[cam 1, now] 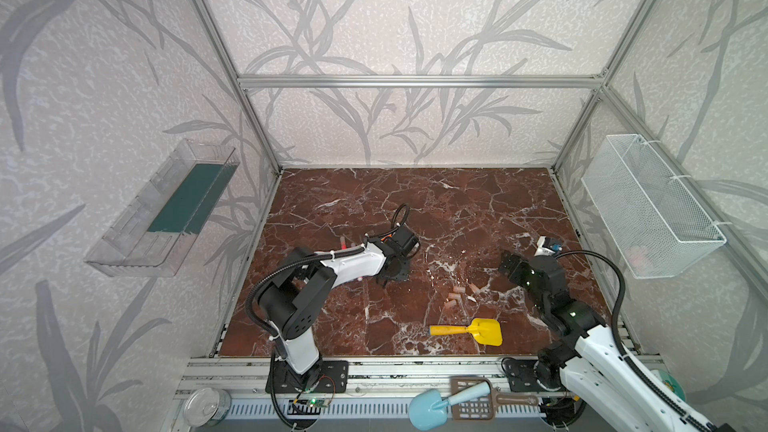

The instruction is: Insert the pens into the pen caps

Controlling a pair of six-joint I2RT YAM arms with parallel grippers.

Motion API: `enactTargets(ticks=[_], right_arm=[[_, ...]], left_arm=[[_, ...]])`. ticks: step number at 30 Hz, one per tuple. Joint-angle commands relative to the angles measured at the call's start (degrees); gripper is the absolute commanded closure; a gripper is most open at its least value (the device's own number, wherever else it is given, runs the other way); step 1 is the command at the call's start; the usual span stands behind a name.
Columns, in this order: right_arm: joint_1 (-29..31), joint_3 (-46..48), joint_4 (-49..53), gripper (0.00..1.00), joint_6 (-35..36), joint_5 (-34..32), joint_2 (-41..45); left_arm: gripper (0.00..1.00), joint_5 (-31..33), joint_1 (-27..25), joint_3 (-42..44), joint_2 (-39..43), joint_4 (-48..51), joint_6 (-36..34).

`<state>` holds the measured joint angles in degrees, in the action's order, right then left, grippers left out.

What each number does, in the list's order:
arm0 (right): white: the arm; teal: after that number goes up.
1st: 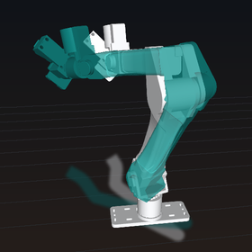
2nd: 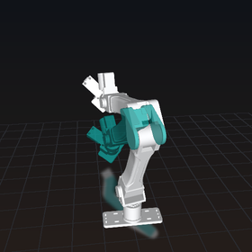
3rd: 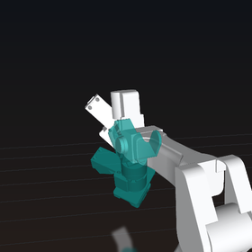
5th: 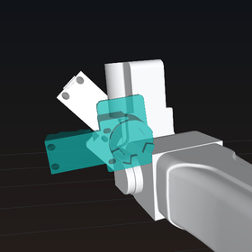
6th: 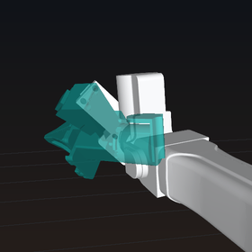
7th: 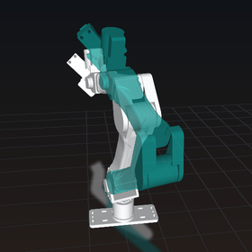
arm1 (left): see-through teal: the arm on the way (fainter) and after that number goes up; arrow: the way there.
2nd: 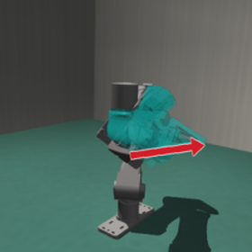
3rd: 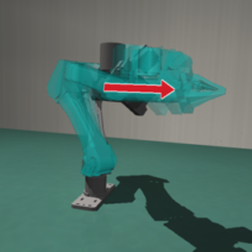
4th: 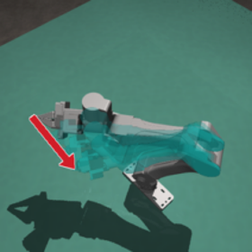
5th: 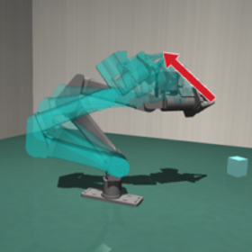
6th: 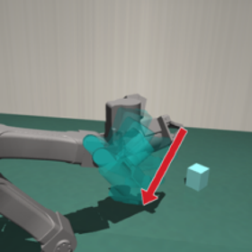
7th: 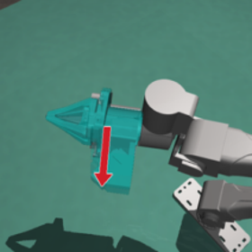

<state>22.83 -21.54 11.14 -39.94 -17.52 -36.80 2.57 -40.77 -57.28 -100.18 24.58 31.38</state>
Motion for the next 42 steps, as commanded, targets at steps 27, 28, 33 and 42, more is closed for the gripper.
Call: enactTargets(ticks=[27, 28, 33, 42], right_arm=[[23.75, -4.46, -34.73, 0.19, -20.12, 10.96, -34.95], [23.72, -4.93, -34.87, 0.22, -20.09, 11.25, -35.79], [23.71, -6.12, -35.65, 0.27, -20.02, 11.68, -38.37], [24.09, -7.20, -35.63, 0.28, -19.03, 11.89, -37.61]], left_arm=[[0.96, -12.55, -6.98, 11.16, 19.27, -18.68, -7.21], [0.96, -12.79, -7.43, 11.43, 19.71, -19.24, -7.49], [0.96, -11.60, -8.53, 11.31, 20.29, -18.88, -8.46], [0.97, -11.23, -9.19, 10.90, 19.95, -18.75, -8.70]])
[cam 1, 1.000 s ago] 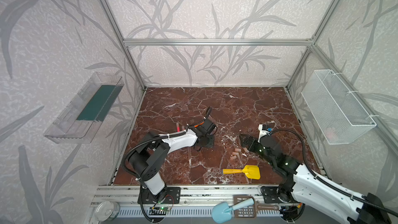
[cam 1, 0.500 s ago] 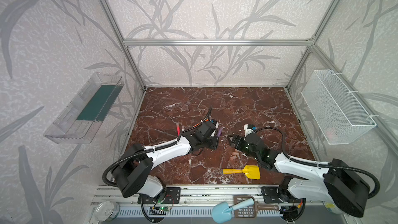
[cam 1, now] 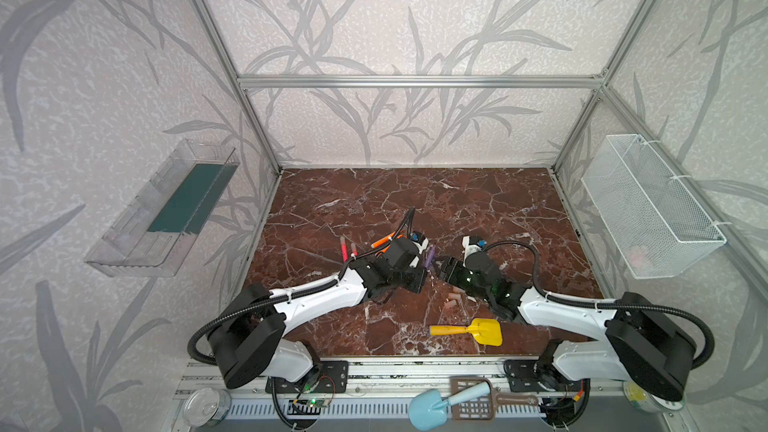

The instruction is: Insert the pens into the pen caps

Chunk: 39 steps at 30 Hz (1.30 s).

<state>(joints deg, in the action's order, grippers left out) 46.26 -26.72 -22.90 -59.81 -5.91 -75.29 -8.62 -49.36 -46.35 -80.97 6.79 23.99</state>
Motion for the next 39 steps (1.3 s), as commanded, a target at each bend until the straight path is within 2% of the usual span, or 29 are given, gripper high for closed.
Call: enactTargets(ticks=[1, 7, 13, 21, 31, 39], right_arm=[[0.67, -1.94, -1.70, 0.28, 0.84, 0.29, 1.01], [1.40, -0.68, -1.77, 0.35, 0.89, -0.20, 3.35], [2.54, 0.63, -0.82, 0.35, 1.05, -2.73, 6.79], [2.60, -3.01, 0.21, 0.37, 1.80, -4.39, 3.08], [2.56, -4.39, 1.27, 0.66, 1.65, -5.70, 1.46], [2.61, -4.74, 1.01, 0.68, 1.03, -4.73, -0.33]], left_arm=[[0.97, 0.27, -0.65, -0.22, 0.72, -0.59, -1.31], [0.97, 2.01, -0.76, -0.65, 0.03, 0.39, -1.13], [0.98, 2.30, -0.97, -1.53, -1.04, 1.26, -1.18], [0.98, 3.42, -4.22, -1.61, 0.52, 0.95, -3.90], [0.99, 3.65, -5.22, -1.70, 0.68, 0.88, -4.31], [0.99, 3.92, -5.40, -1.16, 1.45, 0.13, -4.39]])
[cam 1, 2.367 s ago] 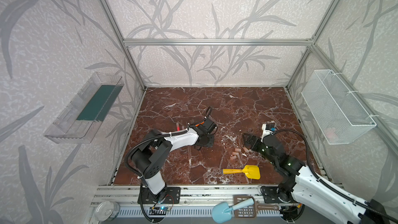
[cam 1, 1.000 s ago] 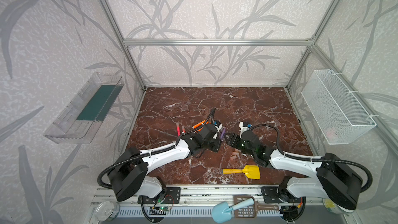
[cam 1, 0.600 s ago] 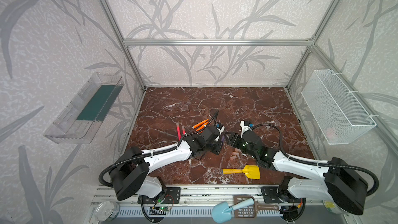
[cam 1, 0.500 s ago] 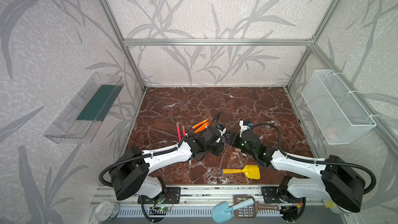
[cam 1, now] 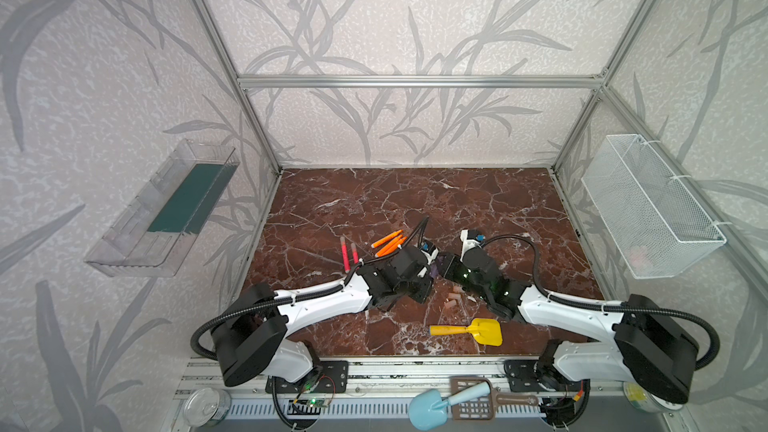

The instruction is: Insert the pens into the pen caps

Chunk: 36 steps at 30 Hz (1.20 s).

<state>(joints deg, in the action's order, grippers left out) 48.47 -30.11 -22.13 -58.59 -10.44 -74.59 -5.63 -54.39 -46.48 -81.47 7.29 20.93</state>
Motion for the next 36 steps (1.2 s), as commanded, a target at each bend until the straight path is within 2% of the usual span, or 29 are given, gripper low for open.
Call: enactTargets(ticks=[1, 4, 11, 14, 16, 22, 36], right_arm=[[0.39, -1.38, 0.11, 0.68, -0.40, -0.12, -1.45], [0.39, -1.86, 0.01, 0.68, -0.48, 0.15, -2.44], [0.38, -2.21, 0.20, 0.87, -0.47, 0.31, -2.85], [0.57, -1.85, -0.17, 0.91, -1.10, 0.79, -2.58], [1.04, -1.35, -1.40, 0.92, -1.68, 1.19, -2.49], [2.82, 0.46, -7.27, 0.97, -4.26, 1.41, -3.69], [3.34, 1.72, -17.27, 1.00, -9.53, 4.98, -7.77]], left_arm=[[0.99, 0.92, -0.44, -1.07, 1.96, -0.35, -1.41], [0.99, 1.13, -0.45, -1.00, 2.13, -0.08, -1.42], [0.99, 0.56, -0.54, -1.01, 1.96, -0.47, -1.37], [0.96, 0.39, -0.55, -0.82, 2.05, -0.96, -1.45], [0.93, 1.00, -0.54, -0.74, 2.27, -0.77, -1.42], [0.75, 1.27, -0.54, 0.07, 2.74, -2.02, -1.15], [0.72, 2.01, -0.54, 1.82, 3.69, -4.38, -0.67]])
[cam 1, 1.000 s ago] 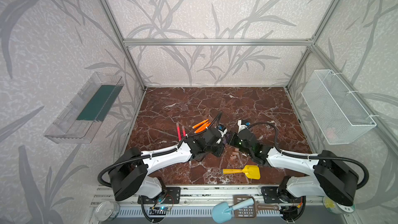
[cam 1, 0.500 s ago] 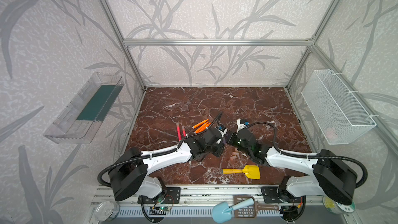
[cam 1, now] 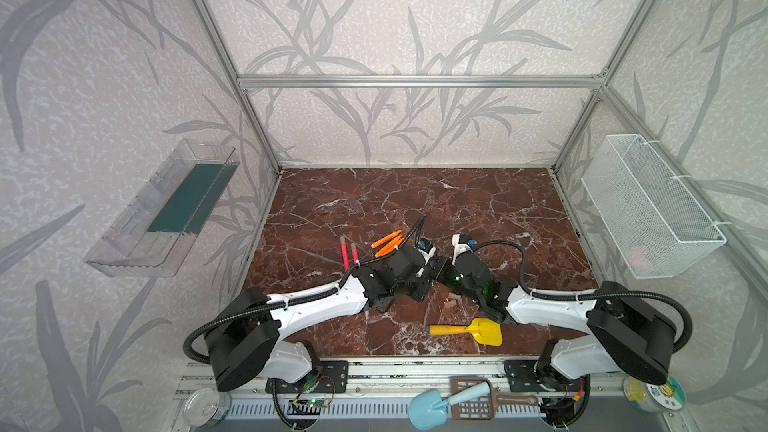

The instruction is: Insert the pens into the pen caps

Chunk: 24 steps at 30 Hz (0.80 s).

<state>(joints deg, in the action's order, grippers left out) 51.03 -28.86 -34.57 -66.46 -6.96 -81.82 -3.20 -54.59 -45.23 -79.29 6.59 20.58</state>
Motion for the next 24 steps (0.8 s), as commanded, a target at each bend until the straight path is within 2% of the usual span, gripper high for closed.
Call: enactTargets(ticks=[1, 9, 20, 22, 24], right_arm=[[0.76, 0.60, -5.07, 1.00, -1.79, 1.50, -0.49], [1.50, 1.52, -5.54, 1.00, -2.15, 0.38, 1.20], [2.65, 1.65, -6.66, 1.00, -2.64, 0.41, 1.45], [2.71, 1.63, -6.58, 1.00, -2.58, 0.21, 1.44], [2.76, 1.86, -6.65, 1.00, -2.71, -0.11, 1.44]], left_arm=[[0.71, -0.10, -0.34, 0.72, 1.55, -3.68, -0.21], [0.66, 1.46, -0.34, 0.67, 1.23, -3.51, 0.16], [0.66, 1.66, -0.34, 0.14, 0.36, -2.98, 0.25], [0.71, 1.64, -0.34, 0.40, 0.50, -3.36, 0.34], [0.79, 1.61, -0.34, 0.24, 0.48, -3.28, 0.34]])
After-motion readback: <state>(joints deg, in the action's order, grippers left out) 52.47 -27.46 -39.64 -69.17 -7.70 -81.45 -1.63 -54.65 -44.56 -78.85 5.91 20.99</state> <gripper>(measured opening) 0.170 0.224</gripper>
